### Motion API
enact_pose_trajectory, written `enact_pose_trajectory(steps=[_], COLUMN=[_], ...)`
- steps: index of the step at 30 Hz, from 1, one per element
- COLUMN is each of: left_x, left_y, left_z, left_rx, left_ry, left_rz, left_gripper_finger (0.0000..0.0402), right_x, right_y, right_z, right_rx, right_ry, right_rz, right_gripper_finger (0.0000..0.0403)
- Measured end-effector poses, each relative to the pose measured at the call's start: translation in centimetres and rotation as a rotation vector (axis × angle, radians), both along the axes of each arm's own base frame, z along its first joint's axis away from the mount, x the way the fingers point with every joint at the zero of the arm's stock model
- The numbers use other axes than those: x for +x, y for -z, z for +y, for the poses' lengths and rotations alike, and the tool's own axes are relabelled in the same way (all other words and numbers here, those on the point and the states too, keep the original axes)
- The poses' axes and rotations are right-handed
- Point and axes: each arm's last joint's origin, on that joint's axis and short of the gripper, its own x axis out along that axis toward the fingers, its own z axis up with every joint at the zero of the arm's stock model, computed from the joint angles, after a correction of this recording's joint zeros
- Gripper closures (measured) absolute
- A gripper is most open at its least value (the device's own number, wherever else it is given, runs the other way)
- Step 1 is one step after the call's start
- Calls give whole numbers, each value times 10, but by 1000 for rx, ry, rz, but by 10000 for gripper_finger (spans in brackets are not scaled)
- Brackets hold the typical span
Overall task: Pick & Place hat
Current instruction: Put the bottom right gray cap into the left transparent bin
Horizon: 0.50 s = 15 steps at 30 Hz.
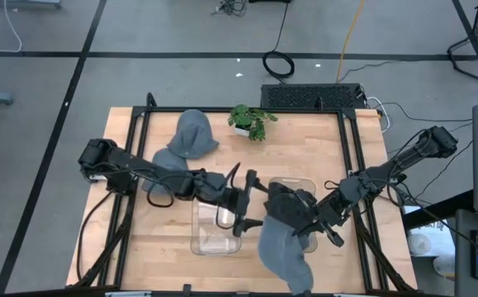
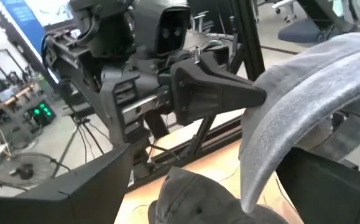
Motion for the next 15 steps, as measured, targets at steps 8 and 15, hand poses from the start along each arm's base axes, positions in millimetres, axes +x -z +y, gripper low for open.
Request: enact_pose_trajectory(steps=[8, 15], left_x=[1, -1], left_y=[2, 2], left_z=[6, -7], left_rx=[-80, -10], left_ry=[66, 117], left_rz=[39, 5], left_gripper_finger=[11, 11], right_x=[0, 0], right_y=[0, 0], right_z=[0, 0], right_rx=[-5, -11], right_ry=[-1, -2], right_rz=[-5, -9], right_gripper_finger=[403, 403])
